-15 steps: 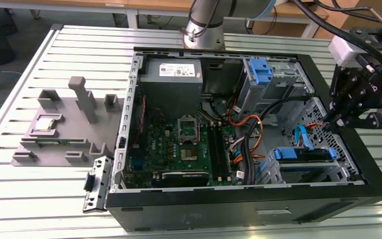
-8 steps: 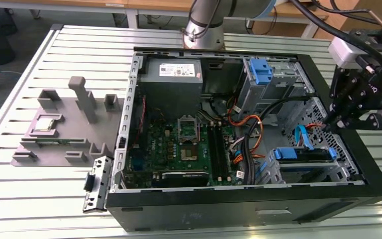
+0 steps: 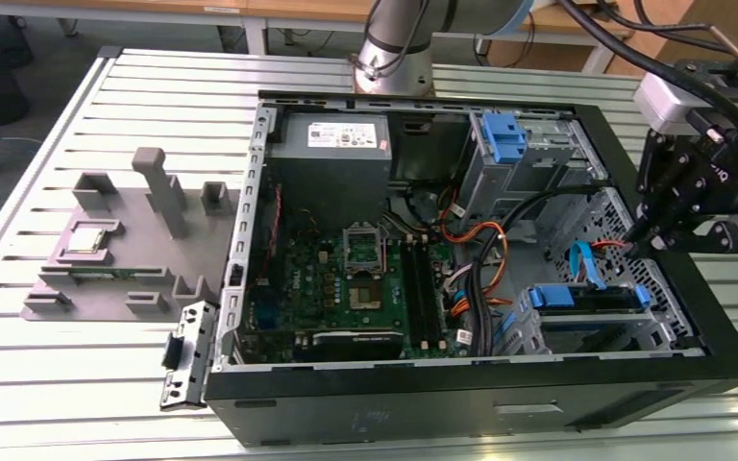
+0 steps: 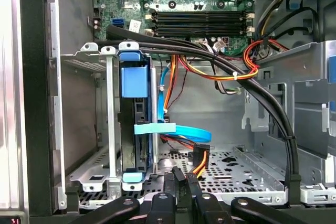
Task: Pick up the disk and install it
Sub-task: 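Insert the second disk wire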
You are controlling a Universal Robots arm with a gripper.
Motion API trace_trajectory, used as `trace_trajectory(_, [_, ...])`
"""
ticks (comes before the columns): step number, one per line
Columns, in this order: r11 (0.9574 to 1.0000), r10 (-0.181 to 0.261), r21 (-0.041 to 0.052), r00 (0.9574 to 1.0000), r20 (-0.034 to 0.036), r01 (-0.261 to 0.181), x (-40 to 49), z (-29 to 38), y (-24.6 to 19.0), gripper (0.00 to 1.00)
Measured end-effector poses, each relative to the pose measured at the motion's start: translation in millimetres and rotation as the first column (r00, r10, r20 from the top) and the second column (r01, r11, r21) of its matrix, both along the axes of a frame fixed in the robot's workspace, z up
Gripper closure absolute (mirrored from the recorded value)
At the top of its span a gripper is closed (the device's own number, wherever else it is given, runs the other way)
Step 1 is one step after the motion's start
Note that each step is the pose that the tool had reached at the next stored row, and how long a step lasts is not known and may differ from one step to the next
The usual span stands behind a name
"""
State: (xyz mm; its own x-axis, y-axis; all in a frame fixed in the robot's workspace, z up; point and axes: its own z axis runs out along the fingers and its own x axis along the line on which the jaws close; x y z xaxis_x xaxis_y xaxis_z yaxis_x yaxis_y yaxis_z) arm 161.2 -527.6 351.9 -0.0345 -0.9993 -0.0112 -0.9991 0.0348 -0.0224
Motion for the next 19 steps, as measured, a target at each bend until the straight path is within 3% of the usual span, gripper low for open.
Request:
trace_trajectory(3, [1.0000, 0.000, -0.0048, 1.0000, 0.0000, 0.000, 0.0, -1.6, 0.8, 0.77])
trace_trajectory(10, [0.9996, -0.001, -0.0281, 1.0000, 0.0000, 0.001, 0.0, -6.6, 1.8, 0.77])
trace_trajectory(19, [0.9994, -0.006, -0.0330, 1.0000, 0.0039, 0.006, -8.9, -8.9, 2.0, 0.77])
